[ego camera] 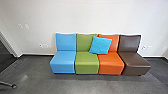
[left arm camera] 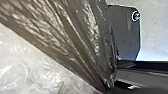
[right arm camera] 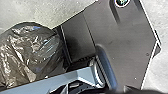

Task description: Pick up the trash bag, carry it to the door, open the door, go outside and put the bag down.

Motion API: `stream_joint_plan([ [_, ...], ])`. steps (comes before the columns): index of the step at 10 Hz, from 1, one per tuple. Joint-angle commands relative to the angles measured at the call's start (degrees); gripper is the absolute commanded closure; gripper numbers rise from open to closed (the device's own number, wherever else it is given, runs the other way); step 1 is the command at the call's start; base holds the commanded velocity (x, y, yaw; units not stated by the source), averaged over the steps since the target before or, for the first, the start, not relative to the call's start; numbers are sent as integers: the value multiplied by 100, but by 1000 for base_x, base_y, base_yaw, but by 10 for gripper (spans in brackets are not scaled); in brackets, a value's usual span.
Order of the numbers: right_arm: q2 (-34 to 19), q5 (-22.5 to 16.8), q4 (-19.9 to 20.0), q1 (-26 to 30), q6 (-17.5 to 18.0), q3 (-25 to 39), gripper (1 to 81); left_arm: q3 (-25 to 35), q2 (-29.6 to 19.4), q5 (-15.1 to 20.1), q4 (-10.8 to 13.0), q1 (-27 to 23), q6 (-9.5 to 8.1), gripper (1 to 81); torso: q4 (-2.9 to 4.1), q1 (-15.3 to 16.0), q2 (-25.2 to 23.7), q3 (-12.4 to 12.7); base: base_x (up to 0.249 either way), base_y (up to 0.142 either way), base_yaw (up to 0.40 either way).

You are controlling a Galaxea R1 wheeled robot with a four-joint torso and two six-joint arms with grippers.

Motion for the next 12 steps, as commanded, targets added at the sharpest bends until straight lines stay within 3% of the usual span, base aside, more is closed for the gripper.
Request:
stream_joint_plan([
  [1,32,-444,-92,107,-33,-15,10,-16,-7,458,13,-221,54,811,0,-349,544,-26,0,0,0],
  [4,111,-330,-83,73,-25,-182,10,-376,186,458,22,-220,54,811,0,-688,1047,293,0,0,0],
  [5,119,-330,-83,81,-25,-182,10,-543,283,458,39,-220,63,811,0,-797,1218,722,0,0,0],
  [10,128,-330,-66,90,-25,-217,10,-587,335,458,39,-220,71,811,0,-1352,2092,1496,0,0,0],
  [11,128,-330,-57,90,-25,-217,10,-587,335,458,39,-220,71,811,-2,-1117,1718,1132,0,0,0],
  [12,137,-330,-66,90,-16,-225,10,-604,335,450,39,-229,71,811,-2,-1219,1862,1235,0,0,0],
])
